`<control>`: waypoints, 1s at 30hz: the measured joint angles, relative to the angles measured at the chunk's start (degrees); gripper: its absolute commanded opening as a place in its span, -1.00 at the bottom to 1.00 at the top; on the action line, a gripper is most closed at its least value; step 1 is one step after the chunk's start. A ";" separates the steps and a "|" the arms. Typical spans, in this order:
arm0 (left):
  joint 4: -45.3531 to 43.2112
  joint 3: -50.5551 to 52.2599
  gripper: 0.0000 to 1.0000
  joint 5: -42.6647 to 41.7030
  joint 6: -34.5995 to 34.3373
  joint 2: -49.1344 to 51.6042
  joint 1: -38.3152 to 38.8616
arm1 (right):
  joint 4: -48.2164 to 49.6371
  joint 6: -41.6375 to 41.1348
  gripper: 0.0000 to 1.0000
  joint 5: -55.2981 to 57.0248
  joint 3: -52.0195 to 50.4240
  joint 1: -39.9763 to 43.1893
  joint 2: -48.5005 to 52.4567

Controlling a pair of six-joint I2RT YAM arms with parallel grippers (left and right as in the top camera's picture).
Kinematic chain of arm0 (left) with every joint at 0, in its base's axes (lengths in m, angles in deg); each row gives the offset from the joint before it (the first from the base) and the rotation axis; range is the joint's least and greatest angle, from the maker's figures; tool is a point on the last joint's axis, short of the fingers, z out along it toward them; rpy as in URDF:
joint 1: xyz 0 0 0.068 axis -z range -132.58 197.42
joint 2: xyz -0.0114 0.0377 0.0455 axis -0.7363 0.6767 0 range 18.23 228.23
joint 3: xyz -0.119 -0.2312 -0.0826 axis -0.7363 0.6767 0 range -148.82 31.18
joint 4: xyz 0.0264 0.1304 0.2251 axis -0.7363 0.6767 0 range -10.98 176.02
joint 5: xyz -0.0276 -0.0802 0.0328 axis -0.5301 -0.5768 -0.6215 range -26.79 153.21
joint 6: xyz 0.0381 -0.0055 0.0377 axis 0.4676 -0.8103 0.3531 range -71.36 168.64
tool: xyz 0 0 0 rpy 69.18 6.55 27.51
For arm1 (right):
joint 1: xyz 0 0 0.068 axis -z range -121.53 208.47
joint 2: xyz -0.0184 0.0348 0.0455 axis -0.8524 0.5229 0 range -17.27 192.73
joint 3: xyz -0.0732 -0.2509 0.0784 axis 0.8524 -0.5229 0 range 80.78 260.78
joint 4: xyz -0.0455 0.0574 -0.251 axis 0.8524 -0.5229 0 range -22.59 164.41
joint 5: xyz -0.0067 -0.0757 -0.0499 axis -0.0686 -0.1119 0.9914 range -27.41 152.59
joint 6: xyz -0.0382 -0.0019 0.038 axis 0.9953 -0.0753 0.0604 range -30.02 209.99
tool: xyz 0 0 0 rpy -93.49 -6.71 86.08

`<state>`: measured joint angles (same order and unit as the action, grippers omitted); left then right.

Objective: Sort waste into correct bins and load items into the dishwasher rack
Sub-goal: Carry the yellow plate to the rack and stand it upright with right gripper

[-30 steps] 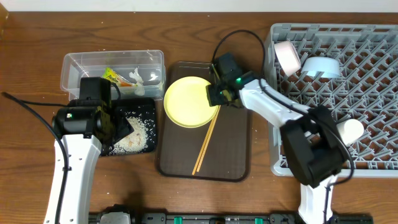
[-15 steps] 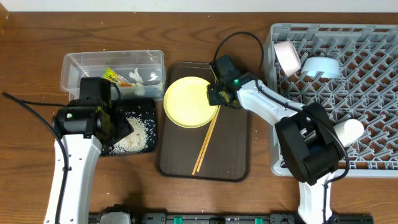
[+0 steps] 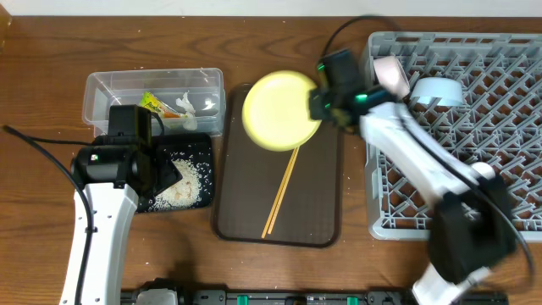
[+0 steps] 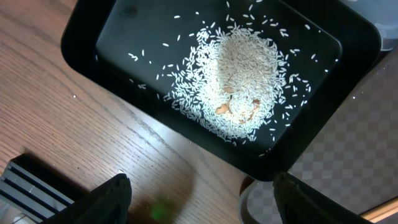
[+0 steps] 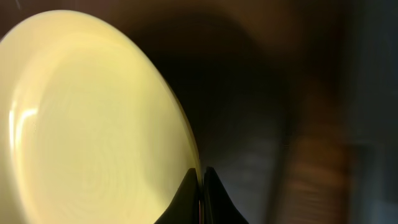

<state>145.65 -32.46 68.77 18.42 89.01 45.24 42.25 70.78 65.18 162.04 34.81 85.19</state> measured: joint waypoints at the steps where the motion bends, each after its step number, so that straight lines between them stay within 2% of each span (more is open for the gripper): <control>1: 0.02 0.00 0.52 0.00 0.00 0.00 0.00 | -1.01 0.92 -0.98 1.95 0.02 0.85 -2.97; 9: 0.00 0.00 0.53 0.00 0.00 0.00 0.00 | -6.60 8.66 -0.98 19.37 0.04 6.97 -16.68; 16: 0.02 0.00 0.52 0.00 0.00 0.00 0.00 | -8.15 16.46 -0.98 38.12 0.04 11.87 -20.81; 19: 0.00 0.00 0.52 0.00 0.00 0.00 0.00 | -11.80 19.50 -0.98 44.24 0.04 12.92 -21.09; 26: 0.02 0.00 0.52 0.00 0.00 0.00 0.00 | -21.68 18.53 -0.98 47.80 0.00 13.20 -21.03; 30: 0.00 0.00 0.53 0.00 0.00 0.00 0.00 | -23.71 15.76 -0.98 46.23 -0.11 13.20 -20.39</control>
<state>145.65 -32.46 68.77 18.42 89.01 45.24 18.53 86.54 111.41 161.93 48.01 64.79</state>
